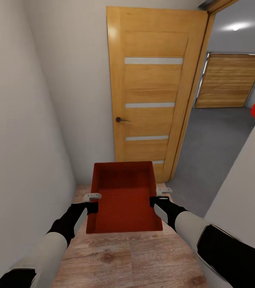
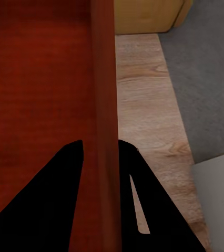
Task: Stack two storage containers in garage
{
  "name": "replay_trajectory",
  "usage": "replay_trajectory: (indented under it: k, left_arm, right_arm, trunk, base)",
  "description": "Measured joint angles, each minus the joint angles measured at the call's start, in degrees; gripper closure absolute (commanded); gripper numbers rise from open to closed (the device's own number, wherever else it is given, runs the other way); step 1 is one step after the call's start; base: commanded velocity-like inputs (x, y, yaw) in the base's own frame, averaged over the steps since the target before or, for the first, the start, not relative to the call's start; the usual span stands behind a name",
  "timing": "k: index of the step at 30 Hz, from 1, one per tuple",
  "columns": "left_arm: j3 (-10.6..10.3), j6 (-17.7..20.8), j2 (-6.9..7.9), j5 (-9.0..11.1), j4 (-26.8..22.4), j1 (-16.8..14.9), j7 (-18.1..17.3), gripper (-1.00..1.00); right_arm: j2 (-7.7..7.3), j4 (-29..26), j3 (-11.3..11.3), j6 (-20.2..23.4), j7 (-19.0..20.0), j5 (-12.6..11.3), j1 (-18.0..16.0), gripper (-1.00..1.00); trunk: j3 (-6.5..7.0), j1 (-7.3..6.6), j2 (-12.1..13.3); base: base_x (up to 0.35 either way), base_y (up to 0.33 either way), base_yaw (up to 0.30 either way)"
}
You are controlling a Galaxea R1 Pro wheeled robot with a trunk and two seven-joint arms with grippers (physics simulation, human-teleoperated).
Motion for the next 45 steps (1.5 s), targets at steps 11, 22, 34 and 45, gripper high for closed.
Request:
replay_trajectory:
  k: [11, 22, 34, 45]
  left_arm:
    - [-0.1, 0.0, 0.04, -0.1, -0.3, 0.0, 0.0, 1.00]
    - [-0.2, 0.0, 0.11, 0.0, -0.4, 0.0, 0.0, 1.00]
    - [-0.2, 0.0, 0.08, 0.1, -0.2, 0.0, 0.0, 1.00]
    - [-0.1, 0.0, 0.01, 0.0, -0.1, 0.0, 0.0, 1.00]
  right_arm:
    - [0.02, 0.0, -0.1, -0.4, 0.1, 0.0, 0.0, 1.00]
    - [0.07, 0.0, -0.1, -0.5, 0.0, 0.0, 0.0, 1.00]
    - [0.03, 0.0, 0.0, -0.2, -0.1, -0.1, 0.0, 1.00]
    - [-0.01, 0.0, -0.1, -0.1, 0.0, 0.0, 0.0, 1.00]
  trunk:
    - [0.00, 0.03, 0.0]
    - [0.00, 0.03, 0.0]
    - [0.00, 0.01, 0.0]
    - [0.00, 0.00, 0.0]
  base:
    - [0.018, 0.000, 0.000]
    - [0.000, 0.000, 0.000]
    - [0.044, 0.035, -0.205]
    - [0.237, 0.211, -0.264]
